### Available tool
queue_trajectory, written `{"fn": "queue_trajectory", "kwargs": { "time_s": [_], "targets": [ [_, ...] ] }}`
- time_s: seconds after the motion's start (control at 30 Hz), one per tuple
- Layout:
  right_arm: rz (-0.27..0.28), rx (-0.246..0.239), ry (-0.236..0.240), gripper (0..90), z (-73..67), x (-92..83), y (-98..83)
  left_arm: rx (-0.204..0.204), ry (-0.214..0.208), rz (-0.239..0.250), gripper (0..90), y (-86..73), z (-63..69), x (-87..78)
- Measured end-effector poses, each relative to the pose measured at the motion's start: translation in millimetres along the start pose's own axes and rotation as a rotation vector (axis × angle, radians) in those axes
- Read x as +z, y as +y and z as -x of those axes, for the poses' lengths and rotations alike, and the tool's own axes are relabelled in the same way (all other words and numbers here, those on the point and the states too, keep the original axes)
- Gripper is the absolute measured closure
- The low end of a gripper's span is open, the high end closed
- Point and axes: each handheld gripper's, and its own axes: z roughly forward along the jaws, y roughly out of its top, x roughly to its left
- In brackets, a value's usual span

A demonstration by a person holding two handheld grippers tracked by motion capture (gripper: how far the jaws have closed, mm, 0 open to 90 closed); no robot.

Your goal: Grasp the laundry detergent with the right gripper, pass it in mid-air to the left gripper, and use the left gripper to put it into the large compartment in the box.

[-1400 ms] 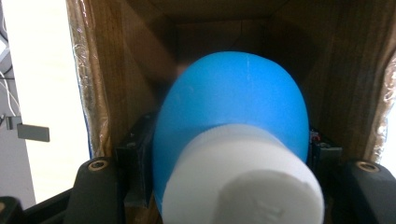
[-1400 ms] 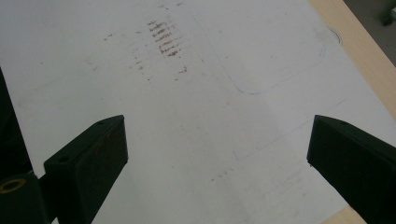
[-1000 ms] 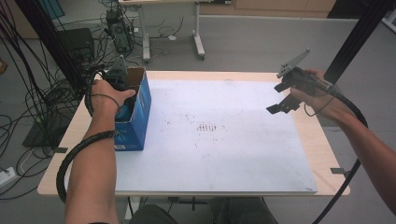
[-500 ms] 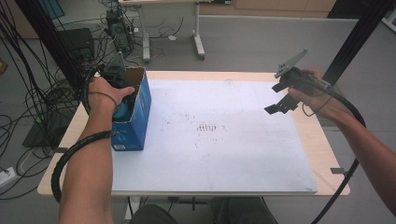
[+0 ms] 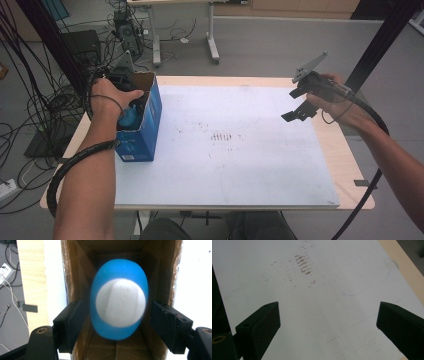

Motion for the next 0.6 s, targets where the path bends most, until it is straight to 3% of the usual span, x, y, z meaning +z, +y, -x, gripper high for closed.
{"fn": "queue_trajectory", "kwargs": {
  "time_s": [0.27, 0.6],
  "targets": [
    [-0.005, 0.007, -0.005, 5.0, 1.9, -0.5, 0.6, 0.027, 0.020, 0.022, 23.4, -4.9, 4.7, -18.6],
    [-0.016, 0.037, -0.006, 5.0, 5.6, -1.3, -2.0, 0.070, -0.003, 0.068, 20.3, -10.0, 21.0, -41.1]
  ]
}}
